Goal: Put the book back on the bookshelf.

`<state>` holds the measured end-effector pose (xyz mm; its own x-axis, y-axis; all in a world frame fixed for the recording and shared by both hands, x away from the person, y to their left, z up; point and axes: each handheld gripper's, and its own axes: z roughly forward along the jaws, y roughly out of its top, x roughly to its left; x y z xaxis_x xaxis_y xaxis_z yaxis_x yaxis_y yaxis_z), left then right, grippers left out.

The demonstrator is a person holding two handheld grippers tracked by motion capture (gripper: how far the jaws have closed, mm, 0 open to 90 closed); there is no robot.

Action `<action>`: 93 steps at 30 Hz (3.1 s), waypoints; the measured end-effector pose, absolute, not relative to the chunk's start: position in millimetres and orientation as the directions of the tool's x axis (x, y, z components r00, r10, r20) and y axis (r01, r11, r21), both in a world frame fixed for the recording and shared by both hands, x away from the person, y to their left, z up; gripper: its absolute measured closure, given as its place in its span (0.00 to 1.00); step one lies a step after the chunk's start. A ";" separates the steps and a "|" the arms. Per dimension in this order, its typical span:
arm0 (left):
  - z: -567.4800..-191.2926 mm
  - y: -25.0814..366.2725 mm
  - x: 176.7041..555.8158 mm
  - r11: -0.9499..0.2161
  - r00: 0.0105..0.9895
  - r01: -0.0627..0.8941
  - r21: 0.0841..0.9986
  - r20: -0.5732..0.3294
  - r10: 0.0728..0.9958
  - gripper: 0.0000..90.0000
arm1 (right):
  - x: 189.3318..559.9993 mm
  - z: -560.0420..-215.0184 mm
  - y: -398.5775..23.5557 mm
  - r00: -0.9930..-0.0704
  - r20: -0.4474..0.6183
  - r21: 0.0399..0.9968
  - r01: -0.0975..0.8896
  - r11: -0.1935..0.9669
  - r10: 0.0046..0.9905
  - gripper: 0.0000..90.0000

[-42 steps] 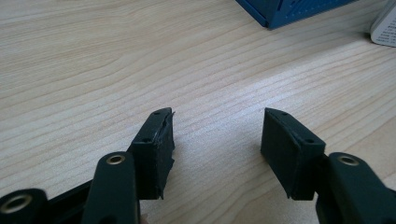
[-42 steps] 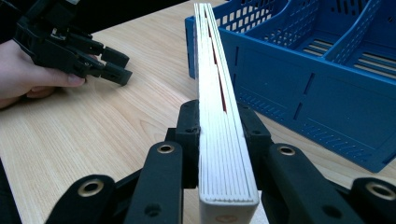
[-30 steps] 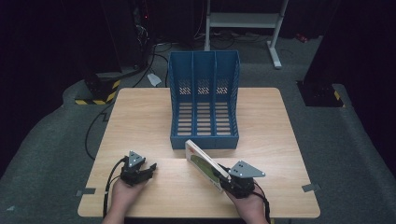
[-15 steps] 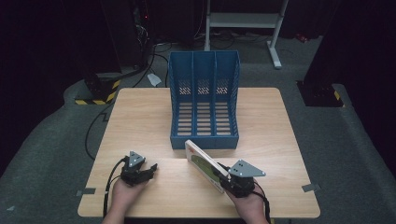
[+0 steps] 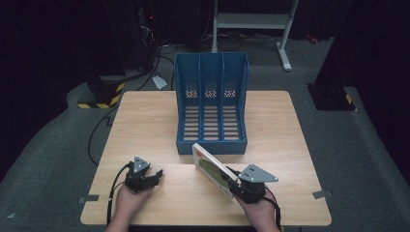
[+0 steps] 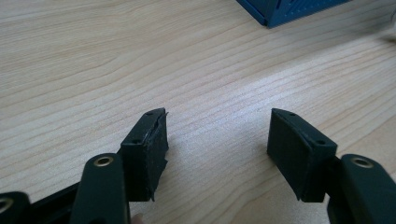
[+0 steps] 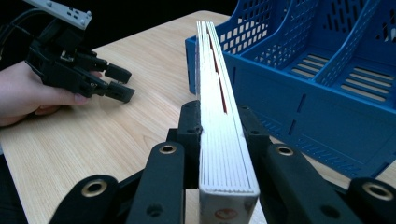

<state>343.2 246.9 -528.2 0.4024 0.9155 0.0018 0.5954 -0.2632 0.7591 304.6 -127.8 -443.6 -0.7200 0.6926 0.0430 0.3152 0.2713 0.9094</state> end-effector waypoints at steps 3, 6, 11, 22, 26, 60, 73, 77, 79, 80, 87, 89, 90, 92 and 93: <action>-528.2 246.9 343.2 -0.263 0.403 0.595 0.759 0.002 0.915 0.42 | 304.2 -440.5 -129.3 -0.720 0.045 0.913 0.312 0.265 0.692 0.84; -528.2 246.9 343.3 -0.263 0.401 0.596 0.759 0.002 0.916 0.42 | 303.3 -437.3 -129.3 -0.722 0.039 0.916 0.303 0.265 0.690 0.84; -528.2 246.9 343.4 -0.266 0.405 0.595 0.758 0.002 0.914 0.41 | 302.7 -434.1 -128.2 -0.722 0.035 0.917 0.298 0.266 0.691 0.84; -528.0 246.9 343.3 -0.270 0.408 0.596 0.756 0.004 0.913 0.40 | 302.8 -422.2 -127.5 -0.723 0.028 0.926 0.280 0.255 0.690 0.84; -528.0 246.9 343.3 -0.271 0.409 0.596 0.756 0.004 0.912 0.40 | 303.3 -417.2 -127.8 -0.723 0.026 0.929 0.273 0.251 0.690 0.84; -528.1 246.7 343.0 -0.270 0.409 0.596 0.756 0.004 0.912 0.39 | 315.9 -354.5 -150.4 -0.662 0.020 0.966 0.206 0.156 0.749 0.84; -528.2 246.7 342.7 -0.270 0.409 0.595 0.757 0.004 0.912 0.39 | 336.4 -343.7 -167.1 -0.596 0.027 0.969 0.214 0.126 0.802 0.84; -528.2 246.7 342.7 -0.270 0.409 0.595 0.757 0.004 0.912 0.39 | 344.3 -341.6 -175.3 -0.563 0.032 0.968 0.225 0.116 0.826 0.84; -528.2 246.7 342.8 -0.270 0.409 0.595 0.757 0.003 0.913 0.39 | 348.2 -341.2 -178.8 -0.547 0.031 0.966 0.231 0.116 0.836 0.84; -528.1 246.7 342.8 -0.270 0.409 0.595 0.757 0.004 0.912 0.39 | 351.0 -340.9 -180.4 -0.538 0.033 0.965 0.237 0.113 0.842 0.84; -528.1 246.8 342.8 -0.272 0.410 0.595 0.756 0.005 0.912 0.39 | 371.1 -337.5 -179.8 -0.496 0.024 0.957 0.263 0.124 0.868 0.84; -528.1 246.8 342.8 -0.272 0.411 0.595 0.756 0.004 0.912 0.39 | 378.6 -336.9 -177.9 -0.481 0.023 0.954 0.272 0.124 0.876 0.84; -528.1 246.8 342.8 -0.271 0.411 0.595 0.756 0.004 0.912 0.39 | 382.6 -336.7 -176.8 -0.474 0.022 0.953 0.277 0.125 0.880 0.84; -528.1 246.8 342.8 -0.272 0.411 0.596 0.756 0.004 0.912 0.39 | 386.3 -336.6 -175.7 -0.466 0.020 0.951 0.283 0.128 0.885 0.84; -528.1 246.8 342.9 -0.272 0.411 0.595 0.756 0.005 0.911 0.39 | 394.1 -337.1 -172.9 -0.449 0.015 0.948 0.292 0.131 0.893 0.84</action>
